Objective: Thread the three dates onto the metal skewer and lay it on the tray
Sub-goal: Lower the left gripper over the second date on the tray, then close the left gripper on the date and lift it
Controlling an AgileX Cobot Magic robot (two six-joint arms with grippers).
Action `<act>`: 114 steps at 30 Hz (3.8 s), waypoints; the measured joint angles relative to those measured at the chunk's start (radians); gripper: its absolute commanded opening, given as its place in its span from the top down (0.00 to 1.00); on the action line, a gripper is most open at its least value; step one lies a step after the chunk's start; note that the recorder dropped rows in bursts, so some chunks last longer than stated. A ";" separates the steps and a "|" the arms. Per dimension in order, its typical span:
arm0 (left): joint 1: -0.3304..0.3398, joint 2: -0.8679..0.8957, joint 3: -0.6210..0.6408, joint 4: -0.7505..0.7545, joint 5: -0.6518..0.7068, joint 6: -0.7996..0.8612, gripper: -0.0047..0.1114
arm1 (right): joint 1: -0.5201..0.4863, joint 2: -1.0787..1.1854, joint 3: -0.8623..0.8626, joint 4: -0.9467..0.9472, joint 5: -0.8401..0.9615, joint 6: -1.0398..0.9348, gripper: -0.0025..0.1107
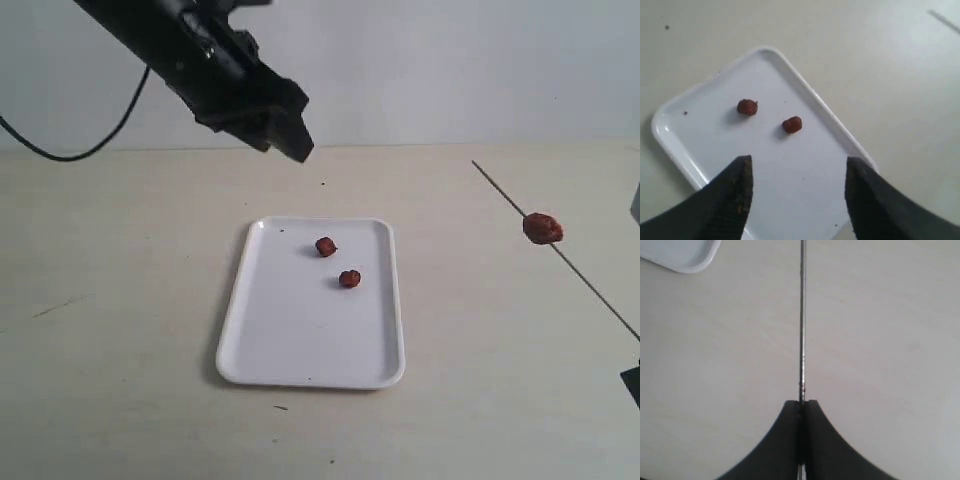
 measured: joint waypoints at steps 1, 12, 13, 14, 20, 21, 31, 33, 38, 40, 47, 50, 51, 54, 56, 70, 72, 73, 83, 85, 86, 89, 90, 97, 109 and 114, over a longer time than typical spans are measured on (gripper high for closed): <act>0.000 0.036 -0.012 0.002 0.014 -0.002 0.49 | 0.000 -0.012 0.000 0.000 0.013 0.000 0.98; -0.039 0.226 -0.118 0.104 -0.047 0.408 0.53 | 0.000 -0.024 0.000 -0.010 0.074 0.007 0.98; -0.046 0.230 -0.120 0.130 -0.064 0.423 0.56 | 0.000 -0.024 0.000 -0.010 0.075 0.007 0.98; -0.050 0.232 -0.120 0.149 -0.077 0.430 0.57 | 0.000 -0.024 0.000 -0.010 0.075 0.007 0.98; -0.054 0.302 -0.120 0.183 -0.088 0.426 0.52 | 0.000 -0.024 0.000 -0.010 0.075 0.007 0.98; -0.058 0.319 -0.120 0.195 -0.085 0.425 0.52 | 0.000 -0.024 0.000 -0.010 0.075 0.000 0.98; -0.127 0.377 -0.244 0.283 -0.062 0.145 0.52 | 0.000 -0.024 0.000 -0.010 0.074 0.000 0.98; -0.145 0.387 -0.292 0.296 -0.016 0.018 0.52 | 0.000 -0.024 0.000 -0.010 0.074 0.000 0.98; -0.184 0.391 -0.356 0.344 0.052 -0.187 0.52 | 0.000 -0.024 0.000 -0.010 0.076 0.000 0.98; -0.196 0.391 -0.361 0.365 0.067 -0.267 0.52 | 0.000 -0.024 0.000 -0.010 0.076 0.000 0.98; -0.207 0.423 -0.363 0.380 0.144 -0.457 0.52 | 0.000 -0.024 0.000 -0.004 0.076 0.000 0.98; -0.207 0.438 -0.363 0.377 0.157 -0.509 0.47 | 0.000 -0.024 0.000 -0.004 0.076 0.000 0.98; -0.207 0.446 -0.363 0.365 0.160 -0.523 0.44 | 0.000 -0.024 0.000 -0.004 0.076 -0.005 0.98; -0.207 0.465 -0.363 0.318 0.162 -0.542 0.39 | 0.000 -0.024 0.000 0.003 0.076 -0.012 0.98; -0.207 0.474 -0.363 0.293 0.154 -0.552 0.39 | 0.000 -0.024 0.000 0.010 0.076 -0.014 0.98; -0.207 0.499 -0.363 0.275 0.078 -0.634 0.39 | 0.000 -0.024 0.000 0.018 0.076 -0.016 0.98; -0.207 0.512 -0.363 0.275 0.078 -0.637 0.39 | 0.000 -0.024 0.000 0.018 0.076 -0.016 0.98; -0.207 0.520 -0.363 0.275 0.078 -0.640 0.39 | 0.000 -0.024 0.000 0.018 0.076 -0.016 0.98; -0.207 0.548 -0.365 0.278 0.046 -0.648 0.39 | 0.000 -0.024 0.000 0.018 0.085 -0.018 0.98; -0.207 0.548 -0.365 0.278 0.031 -0.648 0.39 | 0.000 -0.024 0.000 0.018 0.087 -0.020 0.98; -0.207 0.548 -0.365 0.279 0.029 -0.648 0.39 | 0.000 -0.024 0.000 0.018 0.087 -0.022 0.98; -0.207 0.550 -0.365 0.293 0.025 -0.648 0.39 | 0.000 -0.024 0.000 0.018 0.087 -0.024 0.98; -0.207 0.550 -0.365 0.298 0.023 -0.648 0.39 | 0.000 -0.024 0.000 0.018 0.087 -0.023 0.98; -0.207 0.550 -0.365 0.331 0.015 -0.652 0.40 | 0.000 -0.024 0.000 0.018 0.087 -0.023 0.98; -0.207 0.550 -0.365 0.336 0.015 -0.652 0.49 | 0.000 -0.024 0.000 0.018 0.088 -0.023 0.98; -0.207 0.554 -0.365 0.336 0.015 -0.652 0.50 | 0.000 -0.024 0.000 0.018 0.088 -0.023 0.98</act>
